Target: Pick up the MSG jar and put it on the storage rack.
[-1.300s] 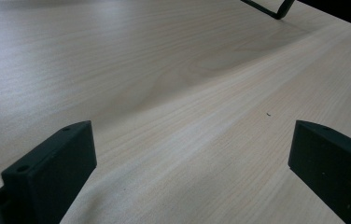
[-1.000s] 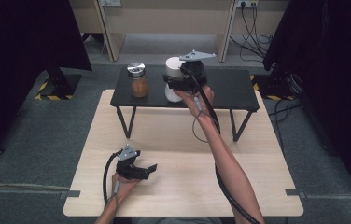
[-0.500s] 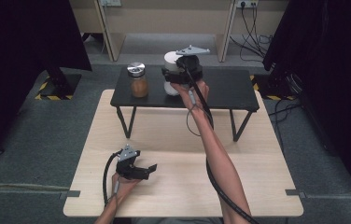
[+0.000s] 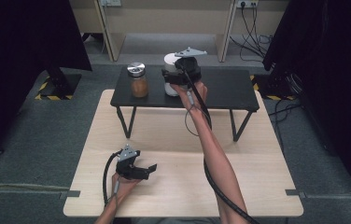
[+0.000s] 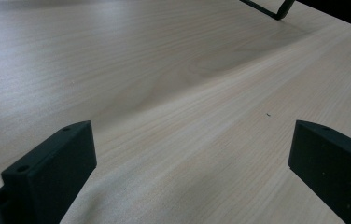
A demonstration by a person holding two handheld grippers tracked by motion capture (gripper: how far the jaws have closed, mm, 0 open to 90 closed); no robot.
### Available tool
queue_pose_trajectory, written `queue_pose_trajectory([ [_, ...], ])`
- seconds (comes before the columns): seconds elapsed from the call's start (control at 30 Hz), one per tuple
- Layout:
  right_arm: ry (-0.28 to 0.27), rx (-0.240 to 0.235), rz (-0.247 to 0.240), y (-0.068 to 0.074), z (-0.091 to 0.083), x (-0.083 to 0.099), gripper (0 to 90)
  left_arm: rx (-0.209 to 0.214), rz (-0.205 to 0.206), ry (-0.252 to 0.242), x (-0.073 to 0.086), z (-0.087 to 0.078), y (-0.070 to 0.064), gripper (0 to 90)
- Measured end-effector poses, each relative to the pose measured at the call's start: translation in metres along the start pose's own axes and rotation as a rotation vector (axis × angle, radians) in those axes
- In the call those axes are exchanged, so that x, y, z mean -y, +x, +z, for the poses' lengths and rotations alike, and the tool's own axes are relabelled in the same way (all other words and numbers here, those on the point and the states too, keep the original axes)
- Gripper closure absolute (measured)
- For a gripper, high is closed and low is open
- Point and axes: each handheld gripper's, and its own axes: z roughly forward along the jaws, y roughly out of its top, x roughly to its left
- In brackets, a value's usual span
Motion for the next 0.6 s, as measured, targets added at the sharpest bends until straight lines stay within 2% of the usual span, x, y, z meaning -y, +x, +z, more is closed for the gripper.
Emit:
queue_pose_trajectory([
  [0.1,-0.003,-0.009,0.004,-0.003,0.000,0.001,35.4,0.000,0.001,0.001,0.000,0.000,0.000,0.1],
  [0.2,0.020,-0.016,-0.002,-0.004,0.000,-0.004,34.6,0.000,0.002,0.001,0.000,0.000,0.000,0.1],
  [0.23,0.030,-0.019,-0.008,-0.004,0.000,-0.006,30.6,0.000,0.002,0.001,0.000,0.000,0.000,0.1],
  [0.33,0.084,-0.024,0.009,-0.005,0.003,-0.013,10.7,0.001,-0.002,-0.001,0.000,0.000,0.000,0.1],
  [0.37,0.081,-0.027,0.011,-0.006,0.002,-0.013,5.2,0.001,-0.002,-0.001,0.000,0.000,0.000,0.1],
  [0.4,0.065,-0.064,0.007,-0.013,-0.001,-0.010,0.8,0.000,-0.001,0.000,0.000,0.000,0.000,0.1],
  [0.43,0.053,-0.083,0.008,-0.017,-0.003,-0.009,0.3,0.000,-0.001,0.000,0.000,0.000,0.000,0.1],
  [0.5,0.065,-0.062,-0.005,-0.015,-0.005,-0.011,0.3,0.000,-0.002,-0.003,0.001,0.000,0.000,0.1],
  [0.6,0.046,-0.082,-0.007,-0.020,-0.010,-0.009,0.3,0.000,-0.002,-0.001,0.000,0.000,0.000,0.1],
])
